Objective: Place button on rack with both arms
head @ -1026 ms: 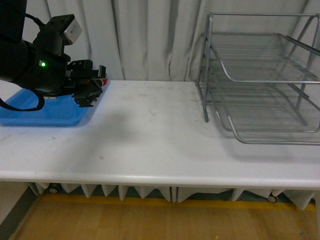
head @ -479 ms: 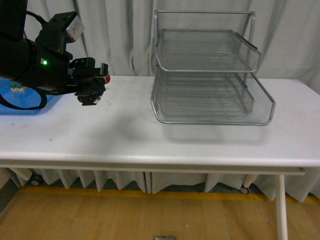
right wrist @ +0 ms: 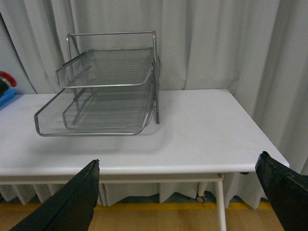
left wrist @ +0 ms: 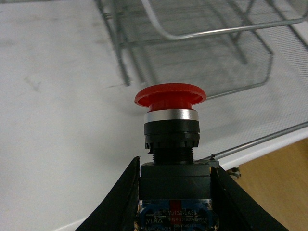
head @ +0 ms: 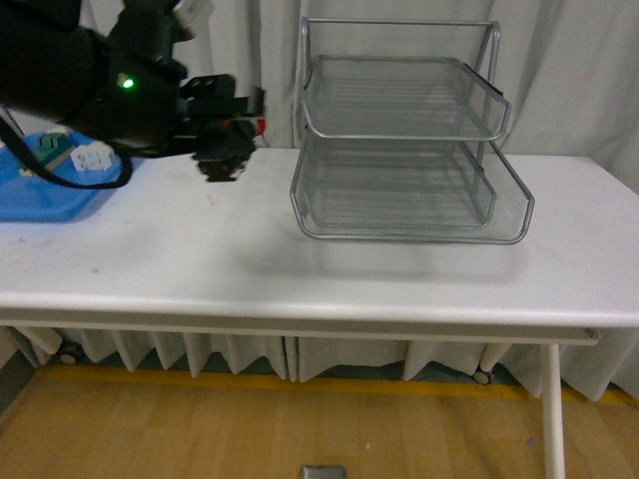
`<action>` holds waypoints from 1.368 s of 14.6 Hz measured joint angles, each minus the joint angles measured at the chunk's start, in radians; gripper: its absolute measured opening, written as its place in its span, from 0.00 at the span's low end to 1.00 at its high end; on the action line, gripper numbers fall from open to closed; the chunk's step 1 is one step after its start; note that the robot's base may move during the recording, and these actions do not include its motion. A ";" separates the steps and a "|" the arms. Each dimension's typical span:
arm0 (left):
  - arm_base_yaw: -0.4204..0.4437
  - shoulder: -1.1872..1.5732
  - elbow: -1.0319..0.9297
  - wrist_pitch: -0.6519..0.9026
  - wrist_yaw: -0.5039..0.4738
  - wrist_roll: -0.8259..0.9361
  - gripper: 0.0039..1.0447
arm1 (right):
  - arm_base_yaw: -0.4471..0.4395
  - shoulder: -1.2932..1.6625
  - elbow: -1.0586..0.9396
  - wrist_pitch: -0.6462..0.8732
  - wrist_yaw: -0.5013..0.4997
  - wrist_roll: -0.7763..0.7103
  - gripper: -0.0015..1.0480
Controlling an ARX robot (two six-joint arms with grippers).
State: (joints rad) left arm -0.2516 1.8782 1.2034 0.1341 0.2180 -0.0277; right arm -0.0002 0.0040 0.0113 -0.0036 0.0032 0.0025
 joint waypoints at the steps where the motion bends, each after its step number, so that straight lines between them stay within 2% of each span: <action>1: -0.051 0.000 0.027 -0.013 -0.002 0.000 0.34 | 0.000 0.000 0.000 0.000 0.000 0.000 0.94; 4: -0.202 0.070 0.179 -0.073 -0.043 0.000 0.34 | 0.000 0.000 0.000 0.000 0.000 0.000 0.94; 8: -0.292 0.292 0.406 -0.179 -0.137 0.001 0.34 | 0.000 0.000 0.000 0.000 0.000 0.000 0.94; 12: -0.323 0.441 0.642 -0.279 -0.209 0.007 0.33 | 0.000 0.000 0.000 0.000 0.000 0.000 0.94; 18: -0.326 0.654 0.944 -0.456 -0.320 0.001 0.35 | 0.000 0.000 0.000 0.000 0.000 0.000 0.94; 20: -0.320 0.676 0.994 -0.482 -0.338 -0.005 0.59 | 0.000 0.000 0.000 0.000 0.000 0.000 0.94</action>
State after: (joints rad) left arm -0.5713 2.5542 2.1975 -0.3481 -0.1204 -0.0330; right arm -0.0002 0.0040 0.0113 -0.0036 0.0032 0.0025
